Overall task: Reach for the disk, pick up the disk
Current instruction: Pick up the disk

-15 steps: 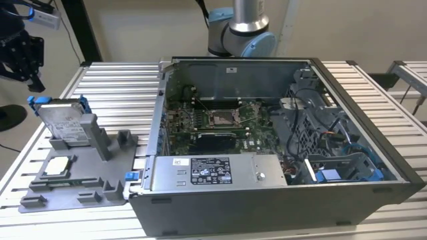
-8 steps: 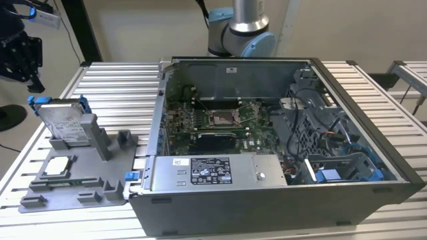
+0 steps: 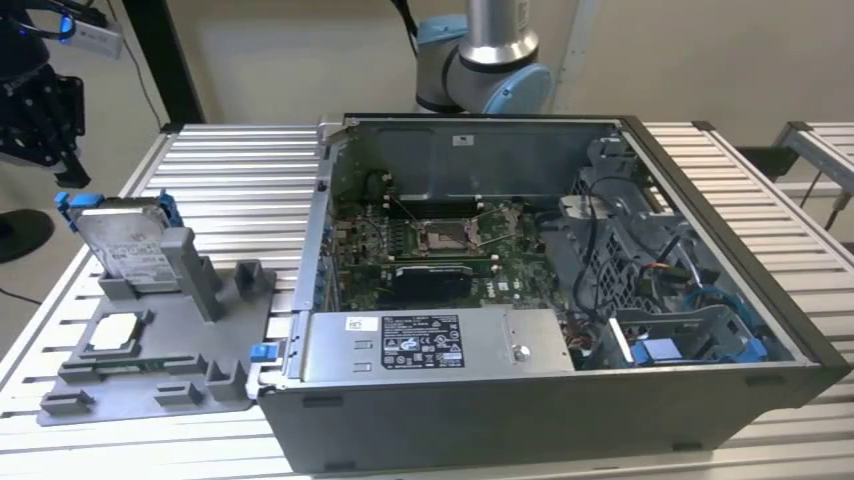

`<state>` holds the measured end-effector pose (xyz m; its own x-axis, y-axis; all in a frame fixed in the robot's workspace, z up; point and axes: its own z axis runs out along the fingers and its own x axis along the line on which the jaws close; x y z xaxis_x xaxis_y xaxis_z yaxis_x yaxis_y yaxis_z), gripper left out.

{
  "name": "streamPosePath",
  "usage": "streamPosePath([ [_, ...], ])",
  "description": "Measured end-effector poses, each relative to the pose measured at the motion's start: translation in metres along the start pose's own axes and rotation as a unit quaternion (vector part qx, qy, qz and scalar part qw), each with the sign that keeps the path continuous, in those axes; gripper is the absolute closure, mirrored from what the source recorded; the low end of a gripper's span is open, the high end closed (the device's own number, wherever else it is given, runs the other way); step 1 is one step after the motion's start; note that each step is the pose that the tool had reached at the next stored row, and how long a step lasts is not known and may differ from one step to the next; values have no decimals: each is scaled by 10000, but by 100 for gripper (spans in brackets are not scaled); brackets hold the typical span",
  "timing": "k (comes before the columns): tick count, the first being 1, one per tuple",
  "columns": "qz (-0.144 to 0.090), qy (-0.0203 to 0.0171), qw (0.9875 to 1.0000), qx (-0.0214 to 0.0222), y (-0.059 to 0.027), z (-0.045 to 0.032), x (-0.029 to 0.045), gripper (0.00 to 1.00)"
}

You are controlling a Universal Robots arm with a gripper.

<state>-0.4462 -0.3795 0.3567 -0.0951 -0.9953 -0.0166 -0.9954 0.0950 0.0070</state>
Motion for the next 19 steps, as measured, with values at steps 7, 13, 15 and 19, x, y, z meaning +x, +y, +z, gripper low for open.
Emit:
streamPosePath([
  [7, -8, 0, 10000, 0, -1, 0, 1, 100],
  [13, -15, 0, 10000, 0, -1, 0, 1, 0],
  [15, -17, 0, 10000, 0, 0, 0, 1, 0],
  [19, -23, 0, 10000, 0, -1, 1, 1, 0],
])
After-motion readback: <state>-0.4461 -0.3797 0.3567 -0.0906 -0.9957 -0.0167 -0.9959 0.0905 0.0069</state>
